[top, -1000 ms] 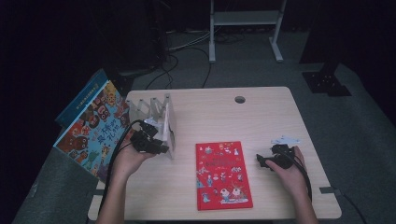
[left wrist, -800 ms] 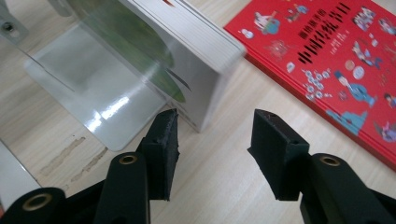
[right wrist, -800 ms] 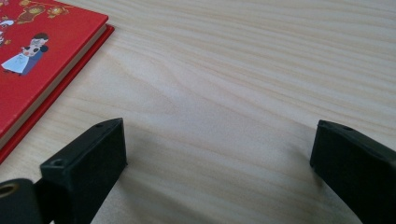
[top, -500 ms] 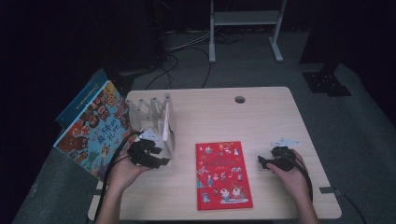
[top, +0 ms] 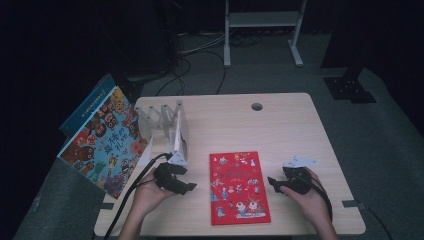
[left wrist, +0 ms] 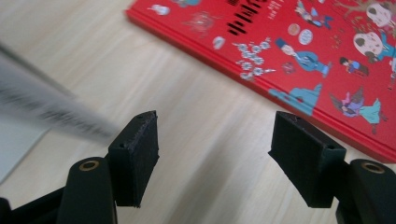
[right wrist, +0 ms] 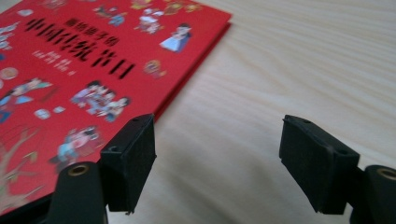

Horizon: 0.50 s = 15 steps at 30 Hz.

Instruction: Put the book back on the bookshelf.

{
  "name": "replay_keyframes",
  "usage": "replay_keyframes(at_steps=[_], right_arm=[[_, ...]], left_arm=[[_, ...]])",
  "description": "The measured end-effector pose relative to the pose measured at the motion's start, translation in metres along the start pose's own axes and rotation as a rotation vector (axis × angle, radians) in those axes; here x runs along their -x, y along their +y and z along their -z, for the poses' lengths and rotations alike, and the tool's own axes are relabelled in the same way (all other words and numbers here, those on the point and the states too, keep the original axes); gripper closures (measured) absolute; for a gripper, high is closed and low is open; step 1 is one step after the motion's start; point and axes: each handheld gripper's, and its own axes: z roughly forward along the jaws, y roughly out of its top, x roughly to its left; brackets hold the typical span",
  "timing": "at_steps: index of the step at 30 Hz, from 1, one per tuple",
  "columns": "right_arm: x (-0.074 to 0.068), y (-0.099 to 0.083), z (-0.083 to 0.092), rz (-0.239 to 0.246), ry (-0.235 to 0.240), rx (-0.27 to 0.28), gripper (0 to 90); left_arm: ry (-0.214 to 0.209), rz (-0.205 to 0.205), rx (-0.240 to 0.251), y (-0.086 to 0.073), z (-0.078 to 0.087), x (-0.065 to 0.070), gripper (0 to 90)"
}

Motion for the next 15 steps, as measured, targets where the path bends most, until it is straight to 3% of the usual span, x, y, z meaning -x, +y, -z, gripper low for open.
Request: replay_keyframes(at_steps=[5,15], right_arm=[[-0.015,-0.002,0.004,0.029,0.03,-0.013,25.3],[-0.033,0.008,-0.009,0.084,0.07,-0.02,25.6]], left_arm=[[-0.024,-0.047,-0.011,0.004,-0.019,0.01,28.3],[-0.041,-0.078,-0.039,0.005,-0.042,0.018,26.9]])
